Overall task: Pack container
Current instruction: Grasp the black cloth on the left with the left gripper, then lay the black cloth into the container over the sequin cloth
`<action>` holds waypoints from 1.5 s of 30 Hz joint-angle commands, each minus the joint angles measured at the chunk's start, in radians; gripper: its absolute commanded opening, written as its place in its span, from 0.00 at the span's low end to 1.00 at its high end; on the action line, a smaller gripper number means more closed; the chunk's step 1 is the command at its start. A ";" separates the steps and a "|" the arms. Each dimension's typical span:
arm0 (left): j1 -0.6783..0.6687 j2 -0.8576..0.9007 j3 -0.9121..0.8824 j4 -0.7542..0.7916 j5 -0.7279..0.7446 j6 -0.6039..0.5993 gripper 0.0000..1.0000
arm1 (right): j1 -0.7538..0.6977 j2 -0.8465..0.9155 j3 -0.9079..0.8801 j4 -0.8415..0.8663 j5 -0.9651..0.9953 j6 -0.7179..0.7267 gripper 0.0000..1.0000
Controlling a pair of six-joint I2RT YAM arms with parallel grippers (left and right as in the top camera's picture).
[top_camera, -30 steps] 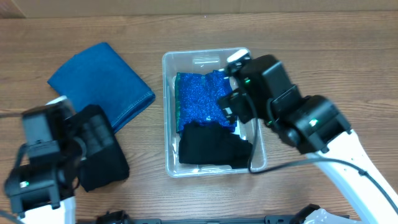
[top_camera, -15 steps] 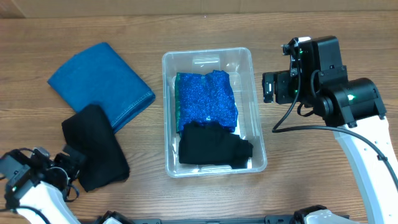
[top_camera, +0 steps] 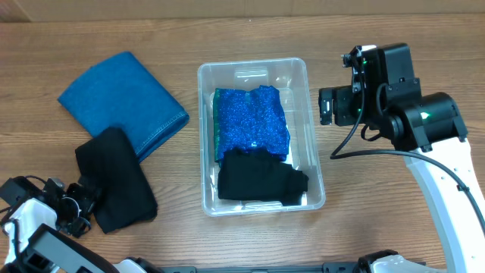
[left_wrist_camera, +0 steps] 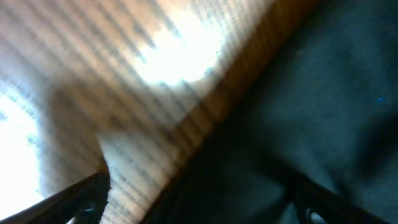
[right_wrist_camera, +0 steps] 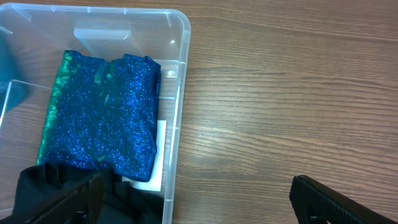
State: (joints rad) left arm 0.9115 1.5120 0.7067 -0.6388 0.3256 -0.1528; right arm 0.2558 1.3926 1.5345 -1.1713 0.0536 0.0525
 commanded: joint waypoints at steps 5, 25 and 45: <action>-0.036 0.095 -0.043 0.000 0.259 0.132 0.58 | -0.003 0.003 0.008 0.002 -0.004 0.009 1.00; -0.127 -0.447 0.328 -0.434 0.616 0.082 0.04 | -0.003 0.003 0.008 0.002 -0.004 0.009 1.00; -1.514 -0.012 0.459 0.413 -0.357 -0.610 0.04 | -0.436 -0.101 0.008 -0.024 -0.101 0.078 1.00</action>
State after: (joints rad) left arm -0.5510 1.4414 1.1362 -0.2993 0.1253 -0.6186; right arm -0.1768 1.3006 1.5341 -1.1976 -0.0307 0.1364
